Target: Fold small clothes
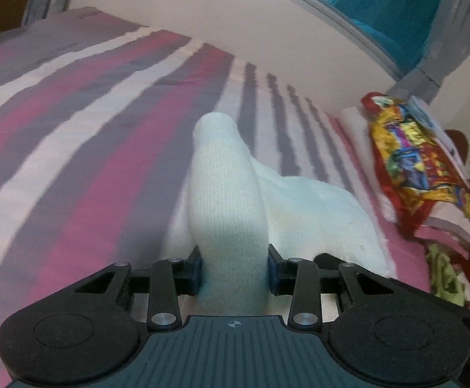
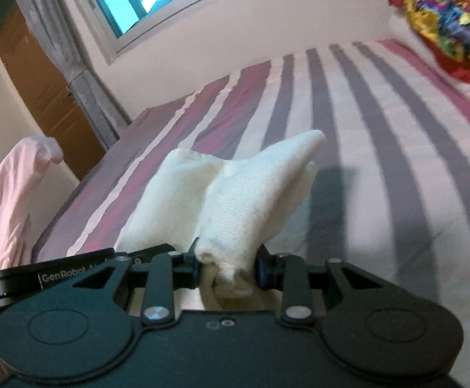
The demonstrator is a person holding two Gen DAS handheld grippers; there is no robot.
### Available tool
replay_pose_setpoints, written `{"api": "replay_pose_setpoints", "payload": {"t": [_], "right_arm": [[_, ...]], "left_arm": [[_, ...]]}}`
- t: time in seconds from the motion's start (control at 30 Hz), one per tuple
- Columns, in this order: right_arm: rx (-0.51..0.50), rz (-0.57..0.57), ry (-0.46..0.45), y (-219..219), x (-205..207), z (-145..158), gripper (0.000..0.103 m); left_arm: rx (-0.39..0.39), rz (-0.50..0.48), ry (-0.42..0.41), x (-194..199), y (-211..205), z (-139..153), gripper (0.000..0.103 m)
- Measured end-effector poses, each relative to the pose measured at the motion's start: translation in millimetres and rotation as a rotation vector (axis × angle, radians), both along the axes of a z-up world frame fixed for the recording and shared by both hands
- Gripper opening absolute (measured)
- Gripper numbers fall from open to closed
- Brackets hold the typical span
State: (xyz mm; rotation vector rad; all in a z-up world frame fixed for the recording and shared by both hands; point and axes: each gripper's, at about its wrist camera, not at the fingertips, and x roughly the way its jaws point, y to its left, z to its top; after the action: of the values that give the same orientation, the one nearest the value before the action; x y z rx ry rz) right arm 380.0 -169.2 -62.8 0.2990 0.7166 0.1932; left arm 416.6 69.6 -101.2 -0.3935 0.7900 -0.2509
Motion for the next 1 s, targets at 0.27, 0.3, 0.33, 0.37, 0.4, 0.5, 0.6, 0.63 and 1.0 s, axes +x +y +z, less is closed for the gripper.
{"api": "replay_pose_setpoints", "payload": {"t": [0.27,0.3,0.33,0.37,0.4,0.5,0.6,0.63,1.0], "right_arm": [[-0.021,0.016,0.098,33.0,17.5,-49.9,0.030],[-0.032,0.012,0.108,34.6,16.5,-56.0,0.030],[-0.039,0.009,0.134,31.7,18.8,-65.4,0.032],[-0.040,-0.005,0.159,28.5,20.2,-73.3,0.035],[-0.033,-0.021,0.173,25.3,19.9,-78.3,0.037],[-0.013,-0.059,0.188,16.8,18.0,-79.0,0.047],[-0.026,-0.068,0.153,13.1,4.6,-62.2,0.048],[-0.040,-0.060,0.130,12.6,-3.5,-54.1,0.047],[-0.053,0.009,0.261,16.9,-62.7,-79.7,0.037]], "left_arm": [[0.020,0.040,0.097,5.3,36.6,-63.2,0.050],[0.028,0.041,0.119,5.7,36.9,-72.4,0.056],[0.031,0.040,0.114,4.0,36.6,-77.2,0.061],[0.044,0.035,0.107,3.5,34.9,-78.4,0.065],[0.057,0.036,0.107,3.6,32.3,-77.1,0.066],[0.072,0.064,0.107,-1.4,33.2,-66.9,0.066],[0.077,0.077,0.051,-21.3,36.2,-47.7,0.066],[0.077,0.067,0.040,-28.8,34.8,-43.1,0.066],[0.199,0.002,0.082,-67.6,9.8,-69.7,0.066]]}}
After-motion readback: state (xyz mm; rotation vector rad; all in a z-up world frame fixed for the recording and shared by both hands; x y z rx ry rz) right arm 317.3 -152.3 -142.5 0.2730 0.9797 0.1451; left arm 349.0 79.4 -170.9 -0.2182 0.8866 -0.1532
